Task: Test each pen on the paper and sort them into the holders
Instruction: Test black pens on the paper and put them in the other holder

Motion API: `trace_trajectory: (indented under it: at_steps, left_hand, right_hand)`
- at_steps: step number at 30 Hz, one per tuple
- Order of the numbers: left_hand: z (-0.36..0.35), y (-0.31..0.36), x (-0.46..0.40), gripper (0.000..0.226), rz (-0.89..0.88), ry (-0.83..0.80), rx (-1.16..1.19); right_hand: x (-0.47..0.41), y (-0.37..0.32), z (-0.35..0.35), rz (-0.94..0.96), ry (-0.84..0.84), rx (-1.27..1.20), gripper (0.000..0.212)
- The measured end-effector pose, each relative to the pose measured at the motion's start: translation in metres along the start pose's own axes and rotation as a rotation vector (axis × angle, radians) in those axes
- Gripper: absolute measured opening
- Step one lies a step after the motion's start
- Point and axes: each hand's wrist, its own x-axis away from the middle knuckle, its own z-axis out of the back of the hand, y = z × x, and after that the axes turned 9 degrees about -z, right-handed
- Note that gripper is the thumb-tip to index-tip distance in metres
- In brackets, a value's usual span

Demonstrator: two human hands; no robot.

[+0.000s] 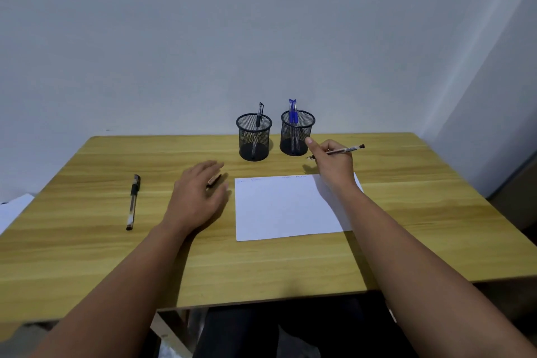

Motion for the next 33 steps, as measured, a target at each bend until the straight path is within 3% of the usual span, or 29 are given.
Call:
trace_trajectory:
  at_steps: [4, 8, 12, 15, 21, 28, 33]
  left_hand:
    - [0.015, -0.010, -0.001, 0.050, 0.099, -0.043, -0.226]
    - [0.016, -0.009, -0.004, 0.044, 0.160, -0.119, -0.282]
    - [0.012, -0.008, -0.010, 0.029, 0.175, -0.088, -0.298]
    - [0.011, -0.006, -0.012, 0.019, 0.174, -0.061, -0.246]
    - [0.017, 0.008, -0.018, 0.006, 0.204, -0.020, -0.004]
    - [0.027, 0.026, -0.023, 0.010, 0.147, 0.005, 0.236]
    - [0.031, 0.032, -0.028, 0.010, 0.100, -0.024, 0.277]
  right_hand:
    - [0.009, -0.012, 0.000, -0.120, -0.083, -0.011, 0.037]
    - [0.011, -0.010, -0.004, -0.161, -0.127, -0.005, 0.025]
    - [0.022, -0.007, -0.006, -0.150, -0.178, 0.012, 0.020]
    - [0.023, -0.004, -0.005, -0.184, -0.256, 0.044, 0.027]
    - [0.026, -0.003, -0.004, -0.126, -0.359, 0.181, 0.020]
    - [0.029, -0.007, -0.012, -0.040, -0.486, 0.250, 0.002]
    - [0.030, -0.009, -0.017, -0.017, -0.501, 0.253, 0.005]
